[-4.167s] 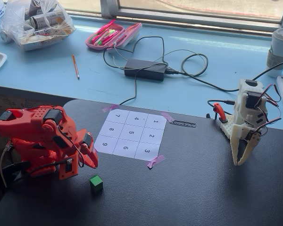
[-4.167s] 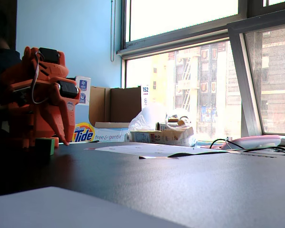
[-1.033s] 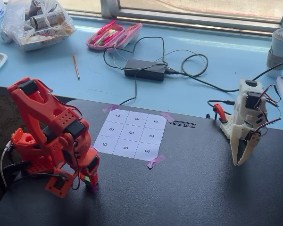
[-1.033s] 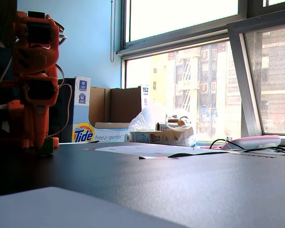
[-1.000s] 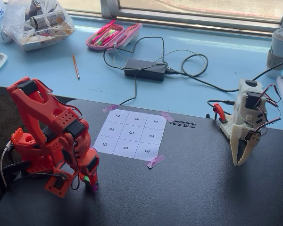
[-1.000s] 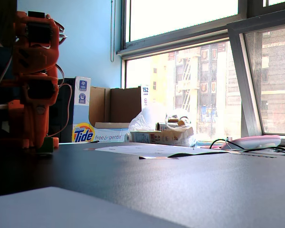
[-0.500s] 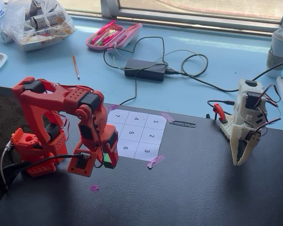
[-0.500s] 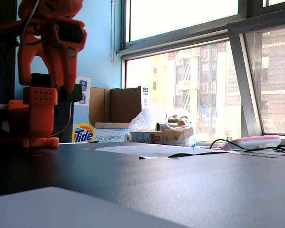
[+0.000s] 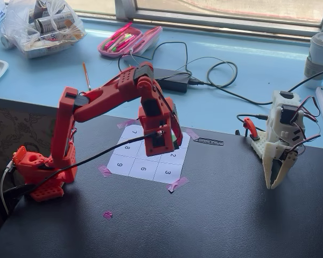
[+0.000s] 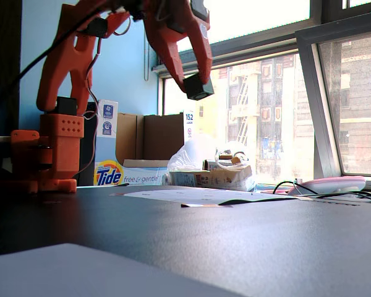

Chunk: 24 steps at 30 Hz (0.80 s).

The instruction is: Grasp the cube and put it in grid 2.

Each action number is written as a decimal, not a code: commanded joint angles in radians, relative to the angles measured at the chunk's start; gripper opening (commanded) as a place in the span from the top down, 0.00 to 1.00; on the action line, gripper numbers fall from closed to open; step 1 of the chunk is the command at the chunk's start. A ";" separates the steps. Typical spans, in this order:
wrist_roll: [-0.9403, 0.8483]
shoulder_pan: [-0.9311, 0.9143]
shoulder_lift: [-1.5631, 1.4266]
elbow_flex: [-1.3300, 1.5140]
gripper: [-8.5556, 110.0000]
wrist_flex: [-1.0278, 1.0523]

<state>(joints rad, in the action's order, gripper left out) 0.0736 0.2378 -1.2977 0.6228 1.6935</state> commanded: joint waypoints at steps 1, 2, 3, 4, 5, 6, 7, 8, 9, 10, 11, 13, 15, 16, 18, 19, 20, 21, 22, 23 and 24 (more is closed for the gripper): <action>0.029 0.078 0.052 -0.066 0.93 0.028; 0.041 0.101 0.074 -0.067 0.93 0.021; 0.051 0.124 0.098 -0.074 0.93 0.017; 0.058 0.144 0.120 -0.077 0.93 0.008; 0.063 0.164 0.138 -0.077 0.93 -0.003; 0.072 0.183 0.155 -0.077 0.93 -0.014; 0.078 0.198 0.170 -0.080 0.93 -0.026; 0.083 0.213 0.187 -0.084 0.93 -0.035; 0.092 0.225 0.207 -0.100 0.93 -0.038; 0.095 0.238 0.232 -0.123 0.93 -0.040; 0.098 0.250 0.255 -0.147 0.93 -0.041; 0.101 0.270 0.290 -0.173 0.93 -0.044; 0.107 0.281 0.318 -0.179 0.93 -0.049; 0.107 0.282 0.334 -0.179 0.93 -0.054; 0.107 0.278 0.364 -0.179 0.93 -0.064; 0.107 0.273 0.376 -0.179 0.93 -0.072; 0.109 0.268 0.387 -0.179 0.93 -0.080; 0.109 0.267 0.399 -0.179 0.93 -0.086; 0.109 0.265 0.410 -0.179 0.93 -0.092; 0.109 0.264 0.420 -0.179 0.93 -0.097; 0.109 0.262 0.431 -0.179 0.93 -0.103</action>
<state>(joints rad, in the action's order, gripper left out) 0.1764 0.5123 -0.8667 0.4847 1.6061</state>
